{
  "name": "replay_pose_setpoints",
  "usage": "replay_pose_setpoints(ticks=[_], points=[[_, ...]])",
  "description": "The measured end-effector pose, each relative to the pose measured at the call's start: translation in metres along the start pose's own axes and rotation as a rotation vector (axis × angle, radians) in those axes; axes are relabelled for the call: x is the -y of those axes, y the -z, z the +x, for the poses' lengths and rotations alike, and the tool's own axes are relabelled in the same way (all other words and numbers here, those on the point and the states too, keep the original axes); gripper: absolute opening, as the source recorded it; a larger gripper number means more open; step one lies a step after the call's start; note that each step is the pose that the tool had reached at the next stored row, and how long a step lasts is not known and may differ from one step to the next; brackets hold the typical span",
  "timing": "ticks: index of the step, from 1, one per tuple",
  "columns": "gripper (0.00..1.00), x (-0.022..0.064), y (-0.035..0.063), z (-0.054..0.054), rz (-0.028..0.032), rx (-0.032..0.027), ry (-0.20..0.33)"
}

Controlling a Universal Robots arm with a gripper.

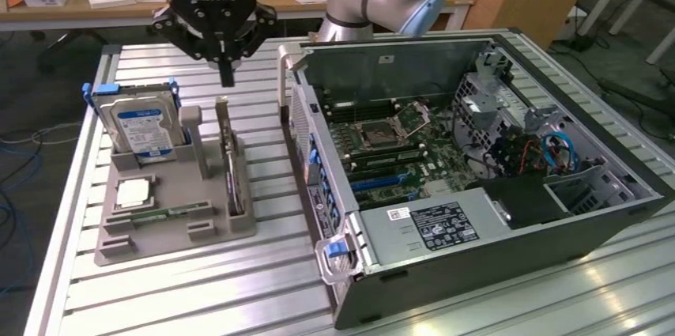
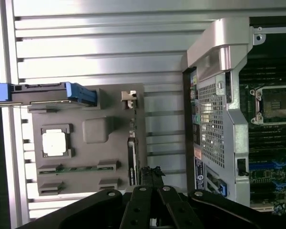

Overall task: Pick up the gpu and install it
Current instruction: 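Reach for the gpu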

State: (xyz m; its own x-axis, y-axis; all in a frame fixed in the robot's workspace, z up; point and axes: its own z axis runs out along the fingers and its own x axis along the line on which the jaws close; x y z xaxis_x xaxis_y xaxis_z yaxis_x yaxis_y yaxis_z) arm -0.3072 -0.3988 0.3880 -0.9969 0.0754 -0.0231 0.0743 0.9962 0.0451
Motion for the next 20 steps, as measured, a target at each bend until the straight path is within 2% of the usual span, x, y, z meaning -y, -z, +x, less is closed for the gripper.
replay_pose_setpoints(ticks=[2,6,9,10,13,16,17,20], points=[[0.1,0.0005,-0.0001,0.0065,0.0,0.0,0.0],[0.11,0.0006,-0.0001,0.0073,0.0,0.0,0.0],[0.29,0.0006,0.0,0.0073,0.0001,-0.0001,0.0],[0.29,0.0006,0.0,0.0073,0.0,-0.0001,0.0],[0.47,0.0006,0.0,0.0074,0.0,-0.0001,0.0],[0.53,0.0005,0.0,0.0074,-0.0005,-0.0013,0.022],[0.59,0.0006,0.0,0.0075,-0.0009,-0.0021,0.04],[0.59,0.0006,-0.0008,0.0074,-0.0023,-0.0043,0.095]])
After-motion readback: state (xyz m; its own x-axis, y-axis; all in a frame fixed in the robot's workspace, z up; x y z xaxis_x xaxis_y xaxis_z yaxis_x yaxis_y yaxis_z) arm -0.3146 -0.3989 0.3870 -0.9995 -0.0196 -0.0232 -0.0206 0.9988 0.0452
